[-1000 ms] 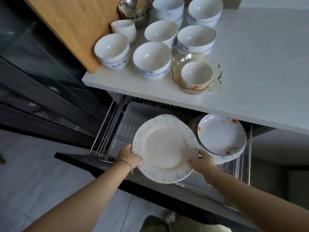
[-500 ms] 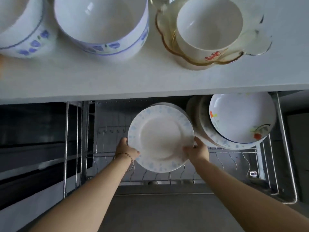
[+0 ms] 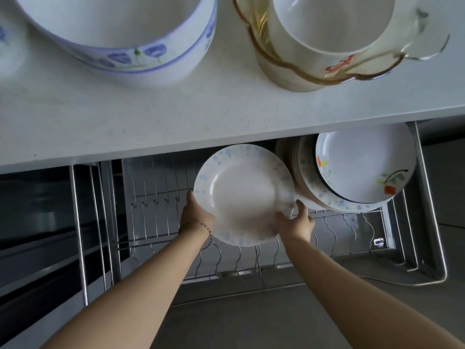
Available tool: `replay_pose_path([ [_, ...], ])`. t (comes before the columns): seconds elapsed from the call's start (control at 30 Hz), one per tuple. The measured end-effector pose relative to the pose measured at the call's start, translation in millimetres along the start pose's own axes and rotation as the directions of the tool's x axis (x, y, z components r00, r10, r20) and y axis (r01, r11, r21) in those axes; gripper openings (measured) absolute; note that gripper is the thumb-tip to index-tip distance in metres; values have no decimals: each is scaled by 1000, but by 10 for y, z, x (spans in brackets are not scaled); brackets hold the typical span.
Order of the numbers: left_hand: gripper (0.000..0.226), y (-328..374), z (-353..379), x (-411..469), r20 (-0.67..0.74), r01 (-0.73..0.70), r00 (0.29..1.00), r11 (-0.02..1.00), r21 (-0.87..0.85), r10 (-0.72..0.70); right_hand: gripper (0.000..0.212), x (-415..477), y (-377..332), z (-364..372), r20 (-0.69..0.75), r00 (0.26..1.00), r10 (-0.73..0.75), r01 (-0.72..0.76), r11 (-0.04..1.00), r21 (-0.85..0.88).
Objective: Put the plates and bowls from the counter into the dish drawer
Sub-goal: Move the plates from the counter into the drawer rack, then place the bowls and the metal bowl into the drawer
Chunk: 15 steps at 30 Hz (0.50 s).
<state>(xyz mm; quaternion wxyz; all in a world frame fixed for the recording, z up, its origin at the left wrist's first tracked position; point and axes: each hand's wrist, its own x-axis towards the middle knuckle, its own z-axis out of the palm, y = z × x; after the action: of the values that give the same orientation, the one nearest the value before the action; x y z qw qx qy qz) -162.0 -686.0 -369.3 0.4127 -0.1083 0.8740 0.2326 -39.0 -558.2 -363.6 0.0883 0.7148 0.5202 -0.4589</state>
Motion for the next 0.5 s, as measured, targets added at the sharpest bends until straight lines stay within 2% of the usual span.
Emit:
replay_pose_path([
  [0.07, 55, 2, 6, 10, 63, 63, 997, 952, -300, -46, 54, 7, 42, 51, 78, 993, 92, -99, 991, 94],
  [0.13, 50, 15, 13, 11, 155, 183, 981, 820, -542, -117, 34, 21, 72, 102, 123, 985, 118, -138, 977, 164],
  [0.17, 50, 15, 22, 16, 188, 217, 974, 771, -599, -129, 24, 32, 87, 113, 123, 987, 106, -126, 977, 171],
  [0.27, 58, 4, 78, 62, 181, 208, 977, 714, -669, -114, 8, 88, 136, 128, 105, 993, 56, -77, 976, 204],
  [0.43, 56, -7, 87, 72, 198, 203, 976, 735, -647, -95, 22, 141, 196, 134, 103, 994, 41, -66, 965, 252],
  [0.5, 54, -16, 72, 55, 208, 207, 973, 752, -625, -96, 14, 155, 199, 137, 98, 995, 28, -50, 972, 230],
])
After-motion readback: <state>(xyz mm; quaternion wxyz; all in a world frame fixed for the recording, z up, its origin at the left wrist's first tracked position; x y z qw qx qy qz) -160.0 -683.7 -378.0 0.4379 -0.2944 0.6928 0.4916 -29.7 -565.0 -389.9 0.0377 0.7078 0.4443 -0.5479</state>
